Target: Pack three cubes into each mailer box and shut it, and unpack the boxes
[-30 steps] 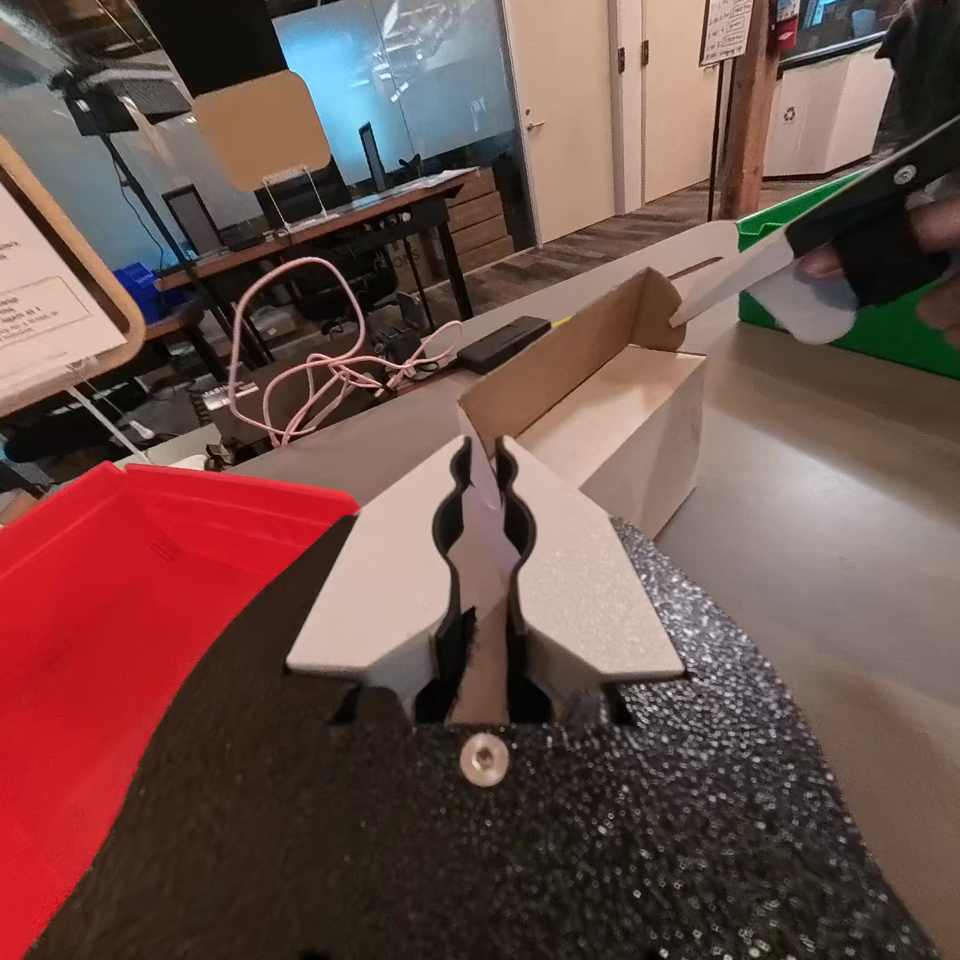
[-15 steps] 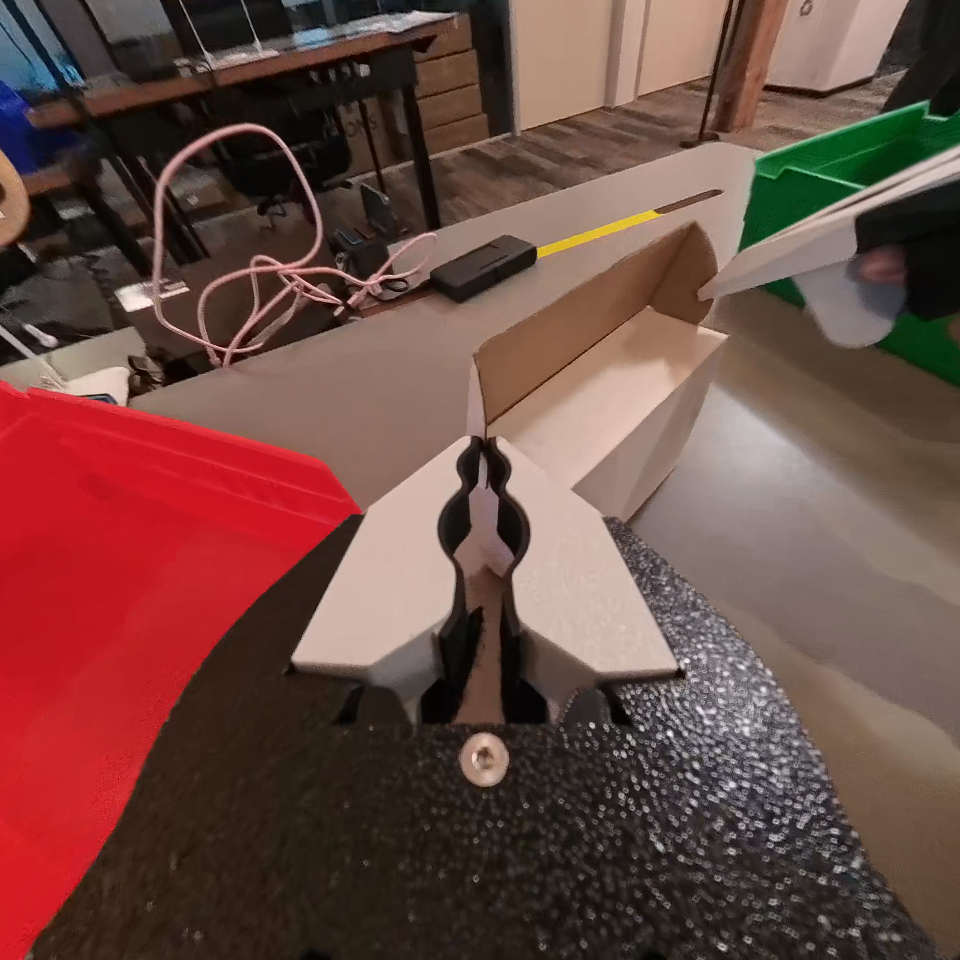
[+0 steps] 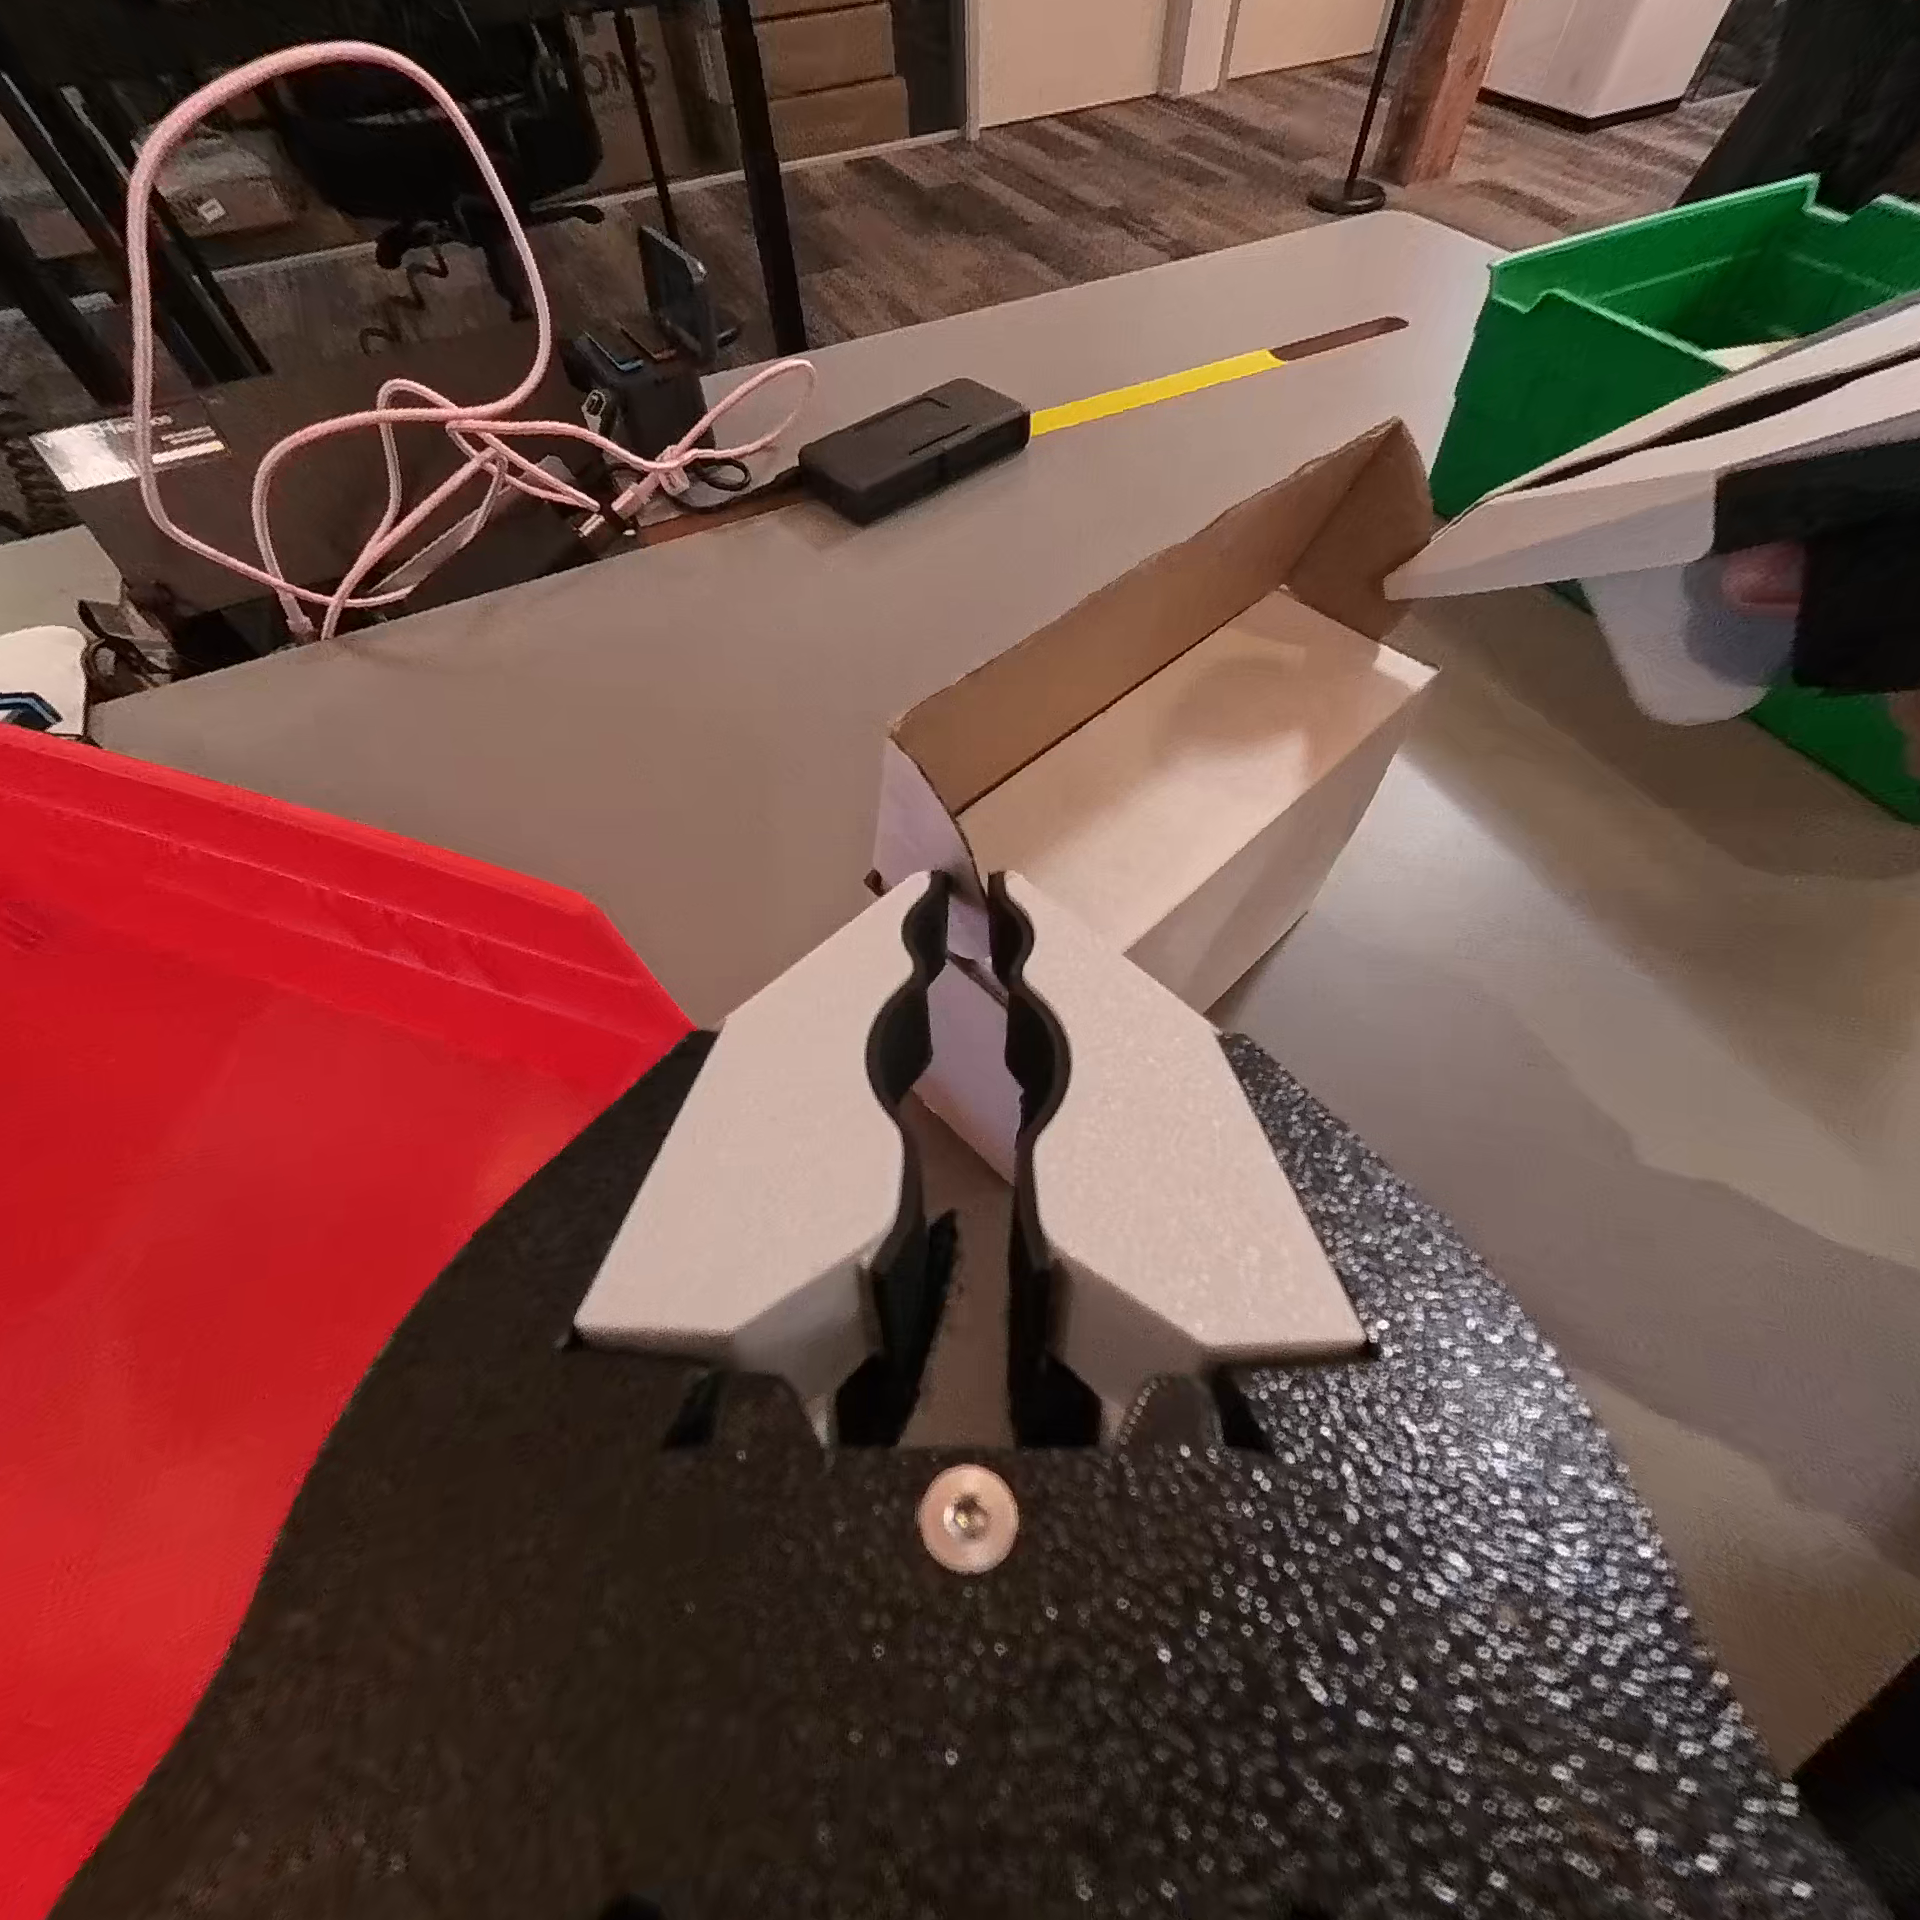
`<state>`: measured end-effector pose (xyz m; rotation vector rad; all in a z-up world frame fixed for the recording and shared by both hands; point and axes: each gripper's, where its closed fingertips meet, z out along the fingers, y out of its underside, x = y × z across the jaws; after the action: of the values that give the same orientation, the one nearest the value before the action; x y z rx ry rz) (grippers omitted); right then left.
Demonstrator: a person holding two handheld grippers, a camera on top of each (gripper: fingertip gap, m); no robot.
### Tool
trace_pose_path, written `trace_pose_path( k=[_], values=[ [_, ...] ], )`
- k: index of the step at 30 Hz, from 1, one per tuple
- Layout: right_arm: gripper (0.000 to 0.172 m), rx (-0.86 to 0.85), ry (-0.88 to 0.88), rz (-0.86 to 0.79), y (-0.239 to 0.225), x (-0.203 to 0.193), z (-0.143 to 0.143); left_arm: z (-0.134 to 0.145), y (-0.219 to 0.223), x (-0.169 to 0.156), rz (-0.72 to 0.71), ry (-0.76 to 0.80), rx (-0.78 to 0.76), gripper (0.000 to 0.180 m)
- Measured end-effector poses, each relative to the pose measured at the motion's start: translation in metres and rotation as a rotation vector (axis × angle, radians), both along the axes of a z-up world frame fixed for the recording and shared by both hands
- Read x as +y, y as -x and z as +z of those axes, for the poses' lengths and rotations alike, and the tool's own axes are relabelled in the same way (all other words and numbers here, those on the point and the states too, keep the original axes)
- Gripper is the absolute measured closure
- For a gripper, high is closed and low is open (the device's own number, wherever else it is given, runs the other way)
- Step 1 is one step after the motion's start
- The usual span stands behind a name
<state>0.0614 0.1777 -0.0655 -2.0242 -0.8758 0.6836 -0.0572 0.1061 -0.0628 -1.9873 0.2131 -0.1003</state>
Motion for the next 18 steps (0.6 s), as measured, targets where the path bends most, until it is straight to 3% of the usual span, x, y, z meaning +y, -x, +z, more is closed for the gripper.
trace_pose_path(
  k=[11, 12, 15, 16, 18],
  values=[
    [0.170, -0.005, -0.026, 0.011, -0.003, -0.003, -0.013, -0.014, -0.001, -0.005, 0.005, -0.011, 0.119, 0.175],
    [0.167, 0.007, -0.024, 0.011, -0.003, -0.004, -0.012, -0.011, -0.001, -0.006, 0.014, -0.027, 0.117, 0.162],
    [0.128, 0.037, -0.067, -0.035, -0.015, -0.005, -0.003, 0.005, 0.005, -0.019, 0.044, -0.095, 0.146, 0.123],
    [0.124, 0.062, -0.097, -0.053, -0.021, -0.004, 0.006, 0.017, 0.008, -0.024, 0.052, -0.142, 0.125, 0.113],
    [0.128, 0.161, -0.144, -0.059, -0.025, -0.004, 0.032, 0.049, 0.014, -0.027, 0.076, -0.268, 0.044, 0.111]
  ],
)
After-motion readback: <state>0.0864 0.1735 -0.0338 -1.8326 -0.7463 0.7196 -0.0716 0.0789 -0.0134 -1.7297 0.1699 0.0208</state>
